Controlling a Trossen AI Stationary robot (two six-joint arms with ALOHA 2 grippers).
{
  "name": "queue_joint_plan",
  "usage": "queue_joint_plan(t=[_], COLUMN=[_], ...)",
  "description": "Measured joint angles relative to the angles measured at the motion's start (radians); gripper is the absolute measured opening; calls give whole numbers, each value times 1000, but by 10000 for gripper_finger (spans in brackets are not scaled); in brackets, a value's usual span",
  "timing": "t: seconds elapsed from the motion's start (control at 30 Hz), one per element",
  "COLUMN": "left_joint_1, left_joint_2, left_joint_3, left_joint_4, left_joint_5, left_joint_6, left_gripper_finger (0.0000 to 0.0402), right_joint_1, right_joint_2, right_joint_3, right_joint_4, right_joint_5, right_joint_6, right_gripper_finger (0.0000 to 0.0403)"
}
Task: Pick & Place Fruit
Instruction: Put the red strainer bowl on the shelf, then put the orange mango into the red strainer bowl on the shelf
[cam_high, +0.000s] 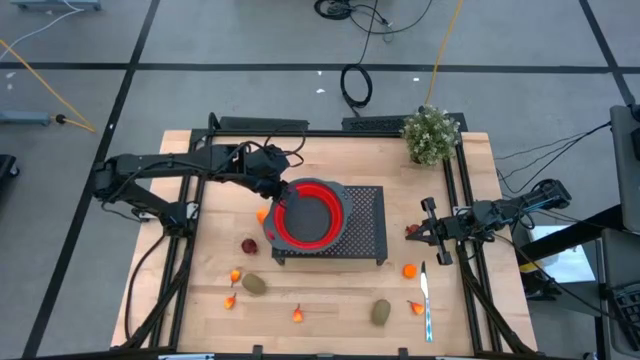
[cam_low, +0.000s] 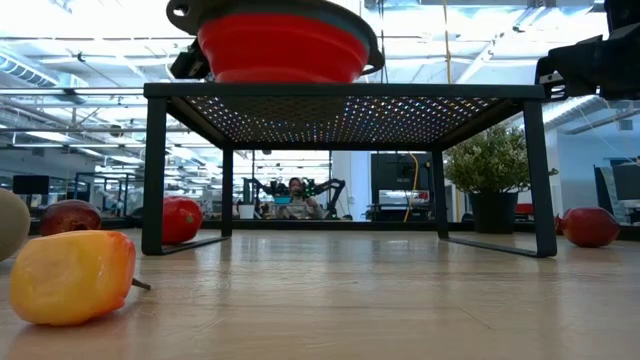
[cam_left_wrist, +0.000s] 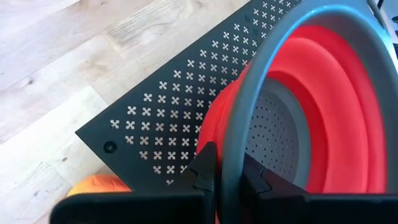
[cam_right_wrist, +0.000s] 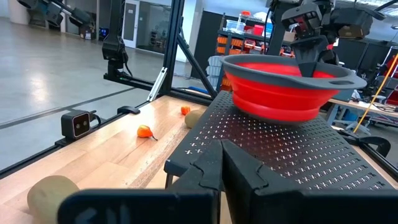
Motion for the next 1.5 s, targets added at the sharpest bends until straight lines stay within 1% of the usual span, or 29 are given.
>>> queue_joint_plan(t=[0.27, 0.37, 0.47, 0.57, 0.67, 0.87, 0.93, 1.03, 1.23, 1.4, 1.5], left_joint_1=[0, 0, 0, 0, 0, 1, 8, 23, 52, 88, 112], left_joint_2=[0, 0, 0, 0, 0, 0, -5, -14, -29, -67, -113], left_joint_3=[0, 0, 0, 0, 0, 0, 0, 0, 0, 1, -1], left_joint_4=[-1, -1, -3, -3, -4, -5, -6, -10, -50, -78, -105], left_joint_5=[0, 0, 0, -2, -20, -24, -24, -25, -24, -24, -25], left_joint_6=[0, 25, 32, 32, 28, 59, 63, 61, 72, 71, 55], left_gripper_finger=[26, 26, 37, 69, 113, 201, 223, 243, 249, 235, 223], right_joint_1=[0, 0, 0, 0, 0, 0, 0, 0, 0, 0, 0], right_joint_2=[0, 0, 0, 0, 0, 0, 0, 0, 0, 0, 0], right_joint_3=[0, 0, 0, 0, 0, 0, 0, 0, 0, 0, 0], right_joint_4=[0, 0, 0, 0, 0, 0, 0, 0, 1, 1, 3], right_joint_5=[0, 0, 0, 0, 0, 0, 0, 0, 0, 0, 0], right_joint_6=[0, 0, 0, 0, 0, 0, 0, 0, 0, 12, 12], right_gripper_finger=[0, 0, 0, 0, 0, 0, 0, 0, 0, 0, 0])
